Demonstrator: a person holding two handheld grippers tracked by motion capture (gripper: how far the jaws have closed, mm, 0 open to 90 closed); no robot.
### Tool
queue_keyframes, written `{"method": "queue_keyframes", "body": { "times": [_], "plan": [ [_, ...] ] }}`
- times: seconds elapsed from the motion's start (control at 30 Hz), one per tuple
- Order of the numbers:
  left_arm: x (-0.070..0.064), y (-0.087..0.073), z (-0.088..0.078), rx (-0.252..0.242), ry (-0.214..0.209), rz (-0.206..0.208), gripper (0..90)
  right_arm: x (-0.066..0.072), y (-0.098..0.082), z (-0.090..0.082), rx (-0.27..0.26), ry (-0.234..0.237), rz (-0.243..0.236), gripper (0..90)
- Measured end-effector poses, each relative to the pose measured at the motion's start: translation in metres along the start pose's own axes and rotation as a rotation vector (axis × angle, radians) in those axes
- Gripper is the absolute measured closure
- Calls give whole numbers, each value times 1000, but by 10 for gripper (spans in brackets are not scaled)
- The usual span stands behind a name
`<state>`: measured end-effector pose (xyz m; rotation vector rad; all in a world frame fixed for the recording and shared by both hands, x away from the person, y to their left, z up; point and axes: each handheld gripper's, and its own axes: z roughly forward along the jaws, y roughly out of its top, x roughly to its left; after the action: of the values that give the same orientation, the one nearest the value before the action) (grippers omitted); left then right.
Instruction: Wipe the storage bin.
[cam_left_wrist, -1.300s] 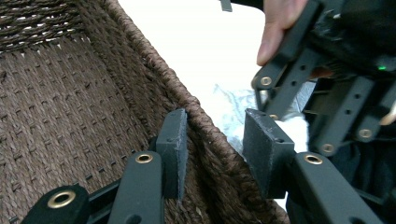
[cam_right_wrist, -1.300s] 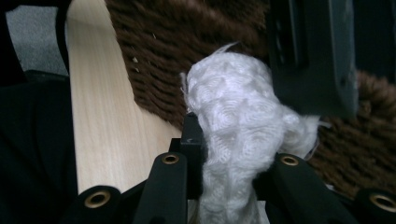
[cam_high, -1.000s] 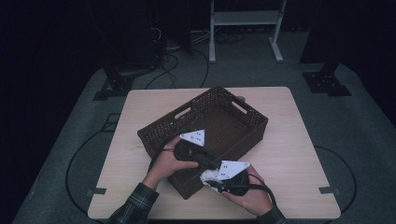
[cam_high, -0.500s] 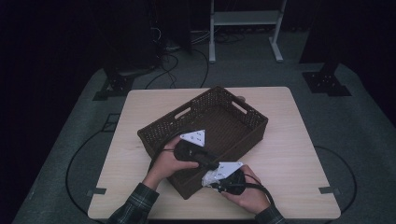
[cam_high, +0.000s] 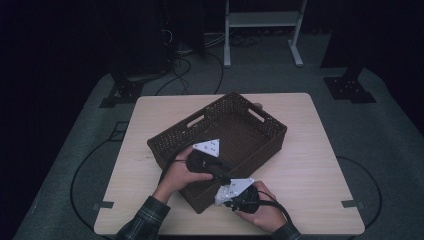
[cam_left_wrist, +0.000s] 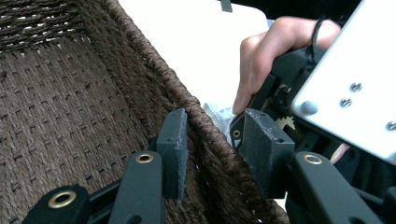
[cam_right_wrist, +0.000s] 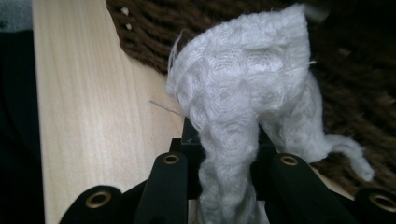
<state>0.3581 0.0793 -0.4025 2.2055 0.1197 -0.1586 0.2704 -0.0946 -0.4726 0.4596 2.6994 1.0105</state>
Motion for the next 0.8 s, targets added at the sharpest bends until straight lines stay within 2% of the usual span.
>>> {"method": "queue_keyframes", "body": {
  "times": [0.23,0.4,0.63,0.8],
  "plan": [
    [0,0,0,4,0,5,597,1,12,-19,-94,6,6,744],
    [0,0,0,3,-1,5,597,5,21,-31,-142,5,-8,745],
    [1,0,0,3,-2,3,598,13,34,-44,-176,4,-53,745],
    [1,0,0,3,-1,6,597,12,35,-39,-172,15,-54,745]
  ]
}}
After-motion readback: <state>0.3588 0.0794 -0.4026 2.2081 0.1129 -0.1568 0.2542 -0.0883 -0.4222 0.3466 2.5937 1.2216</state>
